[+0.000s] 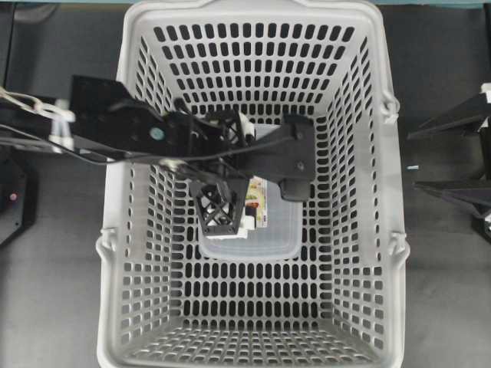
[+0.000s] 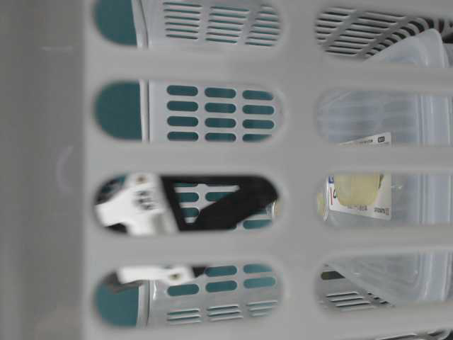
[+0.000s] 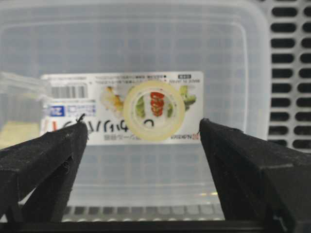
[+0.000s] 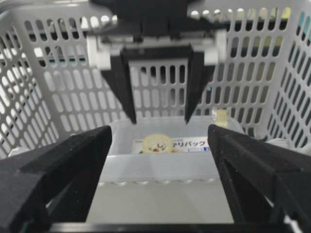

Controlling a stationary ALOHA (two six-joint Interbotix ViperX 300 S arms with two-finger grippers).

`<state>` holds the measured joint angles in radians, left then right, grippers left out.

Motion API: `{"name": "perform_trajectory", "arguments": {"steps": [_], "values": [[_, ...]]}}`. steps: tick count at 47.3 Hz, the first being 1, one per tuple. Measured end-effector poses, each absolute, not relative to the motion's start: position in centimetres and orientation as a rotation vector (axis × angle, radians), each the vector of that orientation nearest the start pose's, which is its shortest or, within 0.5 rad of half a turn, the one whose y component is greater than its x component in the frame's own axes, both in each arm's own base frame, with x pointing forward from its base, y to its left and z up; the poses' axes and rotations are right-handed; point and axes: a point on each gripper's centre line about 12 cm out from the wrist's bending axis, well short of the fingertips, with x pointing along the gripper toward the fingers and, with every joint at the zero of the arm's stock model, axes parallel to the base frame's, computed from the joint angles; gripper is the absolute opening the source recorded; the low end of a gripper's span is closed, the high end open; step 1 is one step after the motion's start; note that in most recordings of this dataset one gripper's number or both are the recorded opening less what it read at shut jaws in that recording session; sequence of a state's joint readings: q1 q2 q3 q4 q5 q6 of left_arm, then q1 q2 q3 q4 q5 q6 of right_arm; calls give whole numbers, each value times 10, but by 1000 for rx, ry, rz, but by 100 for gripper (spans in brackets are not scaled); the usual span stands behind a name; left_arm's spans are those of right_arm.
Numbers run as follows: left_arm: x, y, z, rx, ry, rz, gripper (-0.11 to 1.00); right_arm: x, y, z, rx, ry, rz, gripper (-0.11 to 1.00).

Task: Pick up the cellophane tape from the shopping basket with the left arm.
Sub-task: 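Move the left gripper over the basket and lower it toward the tape roll, then close the left gripper fingers around the clear tape roll, then lift the tape roll upward out of the container with the left gripper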

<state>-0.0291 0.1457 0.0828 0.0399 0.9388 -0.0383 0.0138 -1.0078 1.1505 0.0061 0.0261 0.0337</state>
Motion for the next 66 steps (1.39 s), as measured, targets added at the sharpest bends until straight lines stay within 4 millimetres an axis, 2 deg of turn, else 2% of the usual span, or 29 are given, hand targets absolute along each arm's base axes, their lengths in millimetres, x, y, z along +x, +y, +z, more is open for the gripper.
{"name": "perform_trajectory", "arguments": {"steps": [8,19,26,33,37,43,45,51,53,66], "values": [[446,-11,220,28,1206,6,90,192,3,275,39,167,11,77],[453,-11,207,27,1192,6,90,192,3,275,39,169,11,77],[452,-11,193,31,1220,5,90,192,3,275,39,167,11,77],[450,-11,190,31,1229,5,88,191,3,274,39,171,11,77],[450,-11,190,30,1229,6,81,191,3,273,39,172,10,77],[450,-11,191,31,1226,5,53,191,3,273,39,174,10,77],[450,-12,192,31,1226,3,50,191,3,272,39,177,10,77],[450,-11,201,31,1220,6,50,191,3,272,39,177,10,77],[449,-11,210,30,1214,6,50,191,3,272,39,177,10,77],[447,-14,296,29,1161,7,50,191,3,272,39,175,10,77]]}}
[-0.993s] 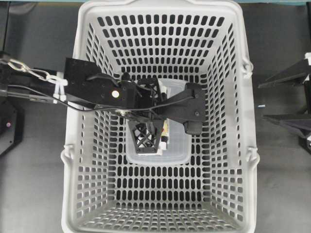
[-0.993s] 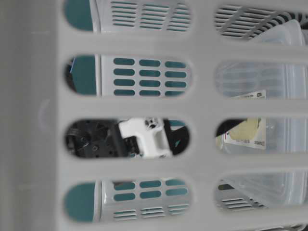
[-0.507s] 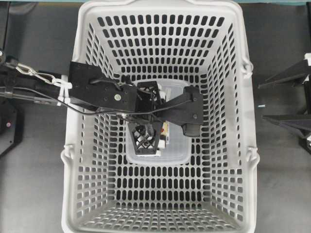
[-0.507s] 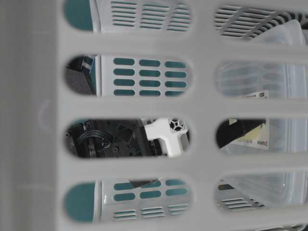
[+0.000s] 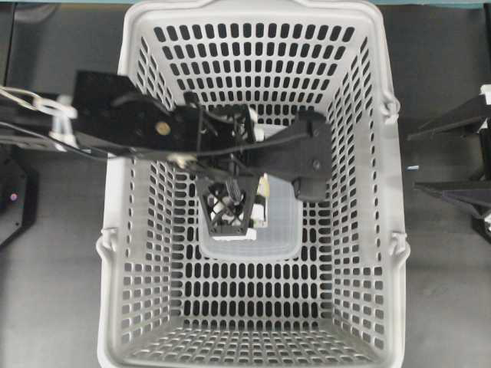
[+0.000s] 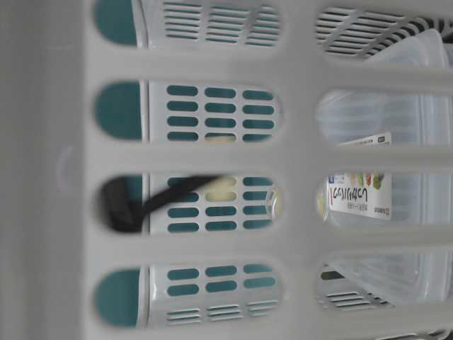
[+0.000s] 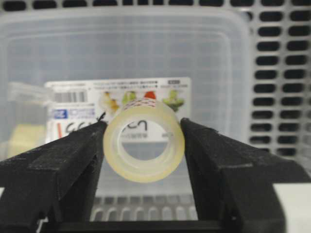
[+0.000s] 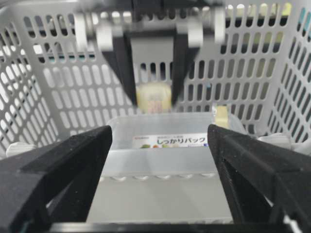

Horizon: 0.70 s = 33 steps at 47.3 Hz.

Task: Pick up the cellophane tape from the shopping basket with the left arm.
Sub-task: 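Lift the tape roll upward out of the container with the left gripper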

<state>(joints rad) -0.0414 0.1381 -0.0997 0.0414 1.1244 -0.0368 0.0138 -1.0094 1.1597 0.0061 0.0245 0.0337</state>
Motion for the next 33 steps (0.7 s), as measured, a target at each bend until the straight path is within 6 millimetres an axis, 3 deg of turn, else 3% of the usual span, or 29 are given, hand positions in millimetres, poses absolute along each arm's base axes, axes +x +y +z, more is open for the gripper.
{"name": "perform_trajectory", "arguments": {"steps": [8,15,33], "values": [[444,-15,345,29,1145,8,50,191,3,271,39,177,10,77],[440,-15,370,26,1146,9,50,191,3,273,39,166,11,77],[441,-15,368,27,1168,12,50,191,3,274,39,161,11,77]]}}
